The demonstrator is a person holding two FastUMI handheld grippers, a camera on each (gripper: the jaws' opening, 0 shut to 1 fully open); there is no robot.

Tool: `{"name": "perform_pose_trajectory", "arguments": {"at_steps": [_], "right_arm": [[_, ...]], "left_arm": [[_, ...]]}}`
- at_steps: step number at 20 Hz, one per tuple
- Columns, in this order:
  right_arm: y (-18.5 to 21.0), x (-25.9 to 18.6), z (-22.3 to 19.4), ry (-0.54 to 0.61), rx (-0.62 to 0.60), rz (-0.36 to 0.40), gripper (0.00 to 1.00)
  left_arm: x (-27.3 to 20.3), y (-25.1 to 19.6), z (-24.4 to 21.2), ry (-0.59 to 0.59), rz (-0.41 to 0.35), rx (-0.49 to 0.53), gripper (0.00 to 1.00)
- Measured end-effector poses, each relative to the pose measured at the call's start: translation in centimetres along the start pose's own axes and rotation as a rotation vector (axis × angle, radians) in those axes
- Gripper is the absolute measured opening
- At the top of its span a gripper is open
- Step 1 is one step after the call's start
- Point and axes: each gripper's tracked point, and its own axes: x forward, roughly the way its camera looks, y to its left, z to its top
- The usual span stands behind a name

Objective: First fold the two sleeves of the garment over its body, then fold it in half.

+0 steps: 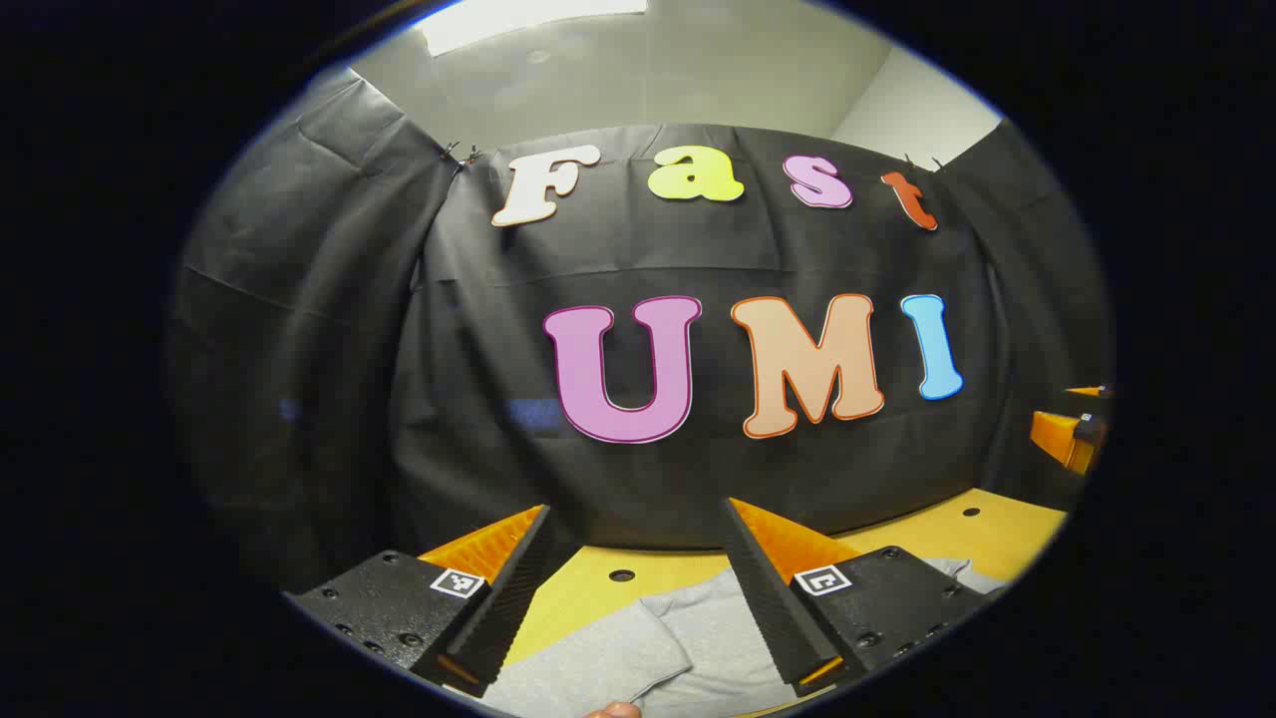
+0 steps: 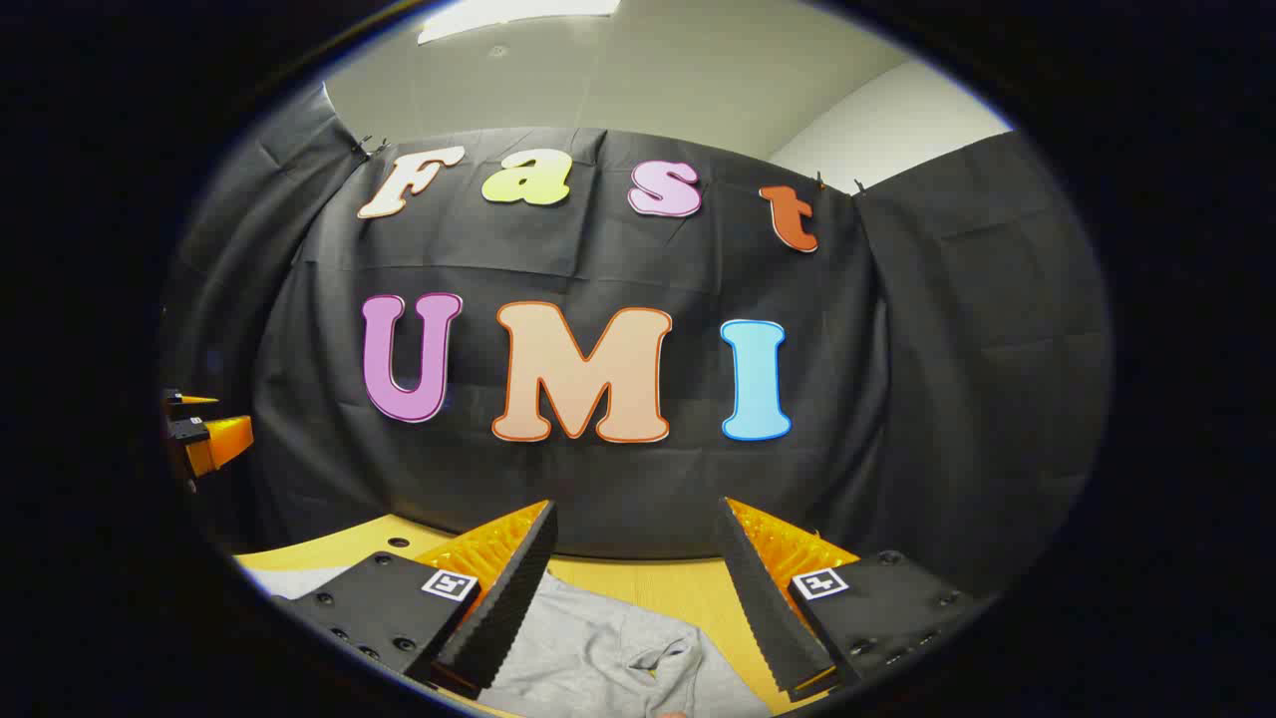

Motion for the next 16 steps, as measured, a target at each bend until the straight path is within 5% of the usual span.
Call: {"name": "perform_pose_trajectory", "arguments": {"at_steps": [16], "right_arm": [[-1.0,1.1,-0.5,0.014,0.008,0.014,0.98]], "left_arm": [[0.6,-1.2,-0.1,0.003,0.014,0.005,0.96]]}}
